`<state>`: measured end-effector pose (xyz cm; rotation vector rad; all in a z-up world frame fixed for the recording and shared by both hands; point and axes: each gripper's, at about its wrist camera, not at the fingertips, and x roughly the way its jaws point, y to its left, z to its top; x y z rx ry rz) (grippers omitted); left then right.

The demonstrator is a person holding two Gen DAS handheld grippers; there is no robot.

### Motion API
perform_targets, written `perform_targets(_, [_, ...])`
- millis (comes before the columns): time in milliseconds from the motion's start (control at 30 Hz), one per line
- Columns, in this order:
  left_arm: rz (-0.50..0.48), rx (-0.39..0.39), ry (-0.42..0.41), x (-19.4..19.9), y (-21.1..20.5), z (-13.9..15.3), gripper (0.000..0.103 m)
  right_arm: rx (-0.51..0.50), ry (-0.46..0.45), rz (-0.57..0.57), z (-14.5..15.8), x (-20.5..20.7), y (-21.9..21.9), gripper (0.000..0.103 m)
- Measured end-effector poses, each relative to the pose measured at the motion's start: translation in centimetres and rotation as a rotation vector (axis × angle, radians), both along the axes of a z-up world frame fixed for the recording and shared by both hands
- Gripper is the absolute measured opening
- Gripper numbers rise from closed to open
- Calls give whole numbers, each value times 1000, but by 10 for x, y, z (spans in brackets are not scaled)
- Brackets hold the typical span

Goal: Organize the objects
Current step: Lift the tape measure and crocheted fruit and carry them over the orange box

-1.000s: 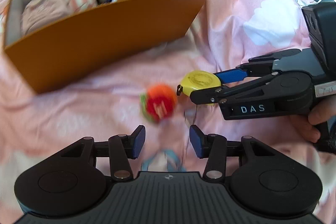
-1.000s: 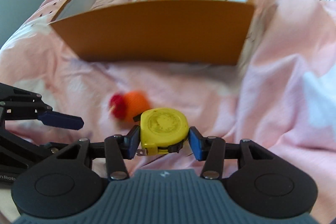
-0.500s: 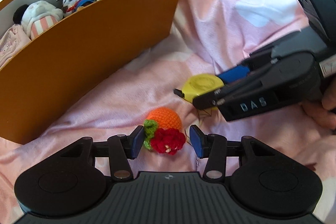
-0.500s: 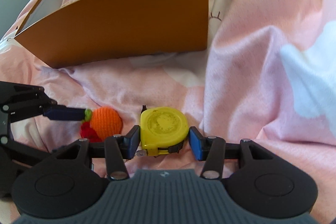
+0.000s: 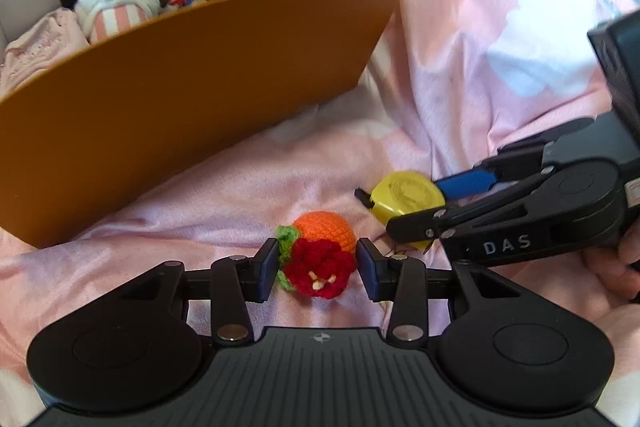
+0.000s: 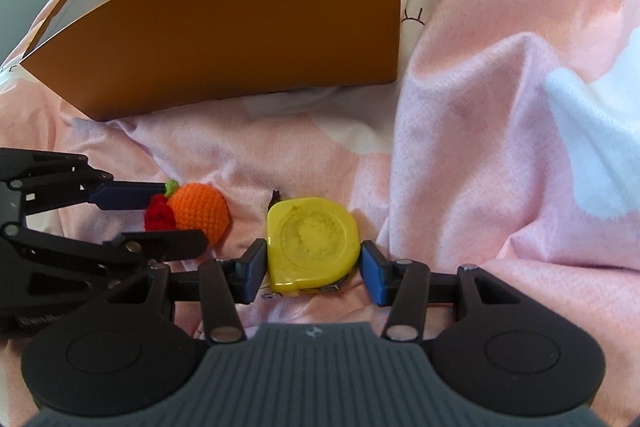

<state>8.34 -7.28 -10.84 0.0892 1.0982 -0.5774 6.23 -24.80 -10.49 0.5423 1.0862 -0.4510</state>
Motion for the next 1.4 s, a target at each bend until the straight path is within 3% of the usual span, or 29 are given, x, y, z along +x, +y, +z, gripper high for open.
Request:
perform_targets(267, [67,-79,-88,-4,13,37,47,-24,-44,-4,17,-5,1,52])
perform_targets(533, [114,-155,-175,-4,21,85,47,-60,-148,34,65,-4,8,52])
perform_targets(967, [210,-160,-315,20,34,128,47,-211,-282,120,146,17,11,52])
perform_targets(1233, [276,-173,-267,59,53,127,47,-194,-320,143,164,52,-10,52])
perform_targets(1400, [292,-172,-211,78,60,115,47,-144,-283,142,150,80,-32,52])
